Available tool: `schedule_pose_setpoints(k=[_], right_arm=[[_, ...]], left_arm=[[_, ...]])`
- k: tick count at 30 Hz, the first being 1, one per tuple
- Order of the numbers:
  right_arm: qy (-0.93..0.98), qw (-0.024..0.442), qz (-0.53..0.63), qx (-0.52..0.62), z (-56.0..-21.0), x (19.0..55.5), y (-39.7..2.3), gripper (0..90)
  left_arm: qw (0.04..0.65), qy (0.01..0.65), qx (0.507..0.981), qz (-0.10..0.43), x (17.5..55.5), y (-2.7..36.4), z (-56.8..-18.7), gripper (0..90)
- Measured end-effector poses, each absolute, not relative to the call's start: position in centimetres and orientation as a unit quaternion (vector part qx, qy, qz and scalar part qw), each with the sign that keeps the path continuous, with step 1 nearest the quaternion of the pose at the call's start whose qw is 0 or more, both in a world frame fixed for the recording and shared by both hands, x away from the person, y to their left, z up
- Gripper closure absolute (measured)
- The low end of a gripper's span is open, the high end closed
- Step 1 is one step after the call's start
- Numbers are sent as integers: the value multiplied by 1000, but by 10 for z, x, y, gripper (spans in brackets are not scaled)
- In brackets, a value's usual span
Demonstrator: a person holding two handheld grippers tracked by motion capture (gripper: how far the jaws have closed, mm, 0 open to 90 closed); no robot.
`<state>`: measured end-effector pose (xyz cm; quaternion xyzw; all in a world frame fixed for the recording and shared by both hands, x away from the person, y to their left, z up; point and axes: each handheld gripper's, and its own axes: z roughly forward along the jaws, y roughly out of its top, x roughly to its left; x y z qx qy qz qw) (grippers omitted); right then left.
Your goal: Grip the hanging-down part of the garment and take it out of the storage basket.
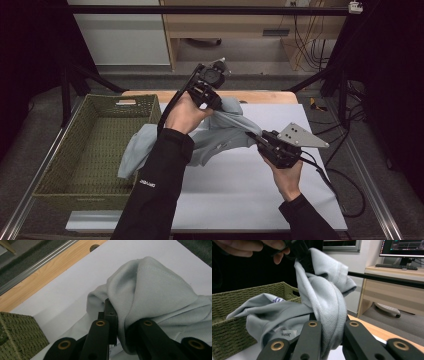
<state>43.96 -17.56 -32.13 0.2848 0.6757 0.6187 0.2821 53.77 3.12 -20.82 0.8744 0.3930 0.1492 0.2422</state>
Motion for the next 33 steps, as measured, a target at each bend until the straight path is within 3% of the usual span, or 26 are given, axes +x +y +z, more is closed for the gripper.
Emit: schedule_pose_setpoints(k=[26, 29, 33], right_arm=[[660, 301, 626, 287, -305, 439, -185, 867], [669, 293, 622, 283, -316, 440, -183, 839], [683, 280, 609, 291, -340, 440, -181, 681]], left_arm=[[252, 389, 874, 149, 535, 22, -206, 828], [247, 390, 874, 151, 536, 24, -207, 828], [241, 392, 874, 153, 538, 25, -211, 828]])
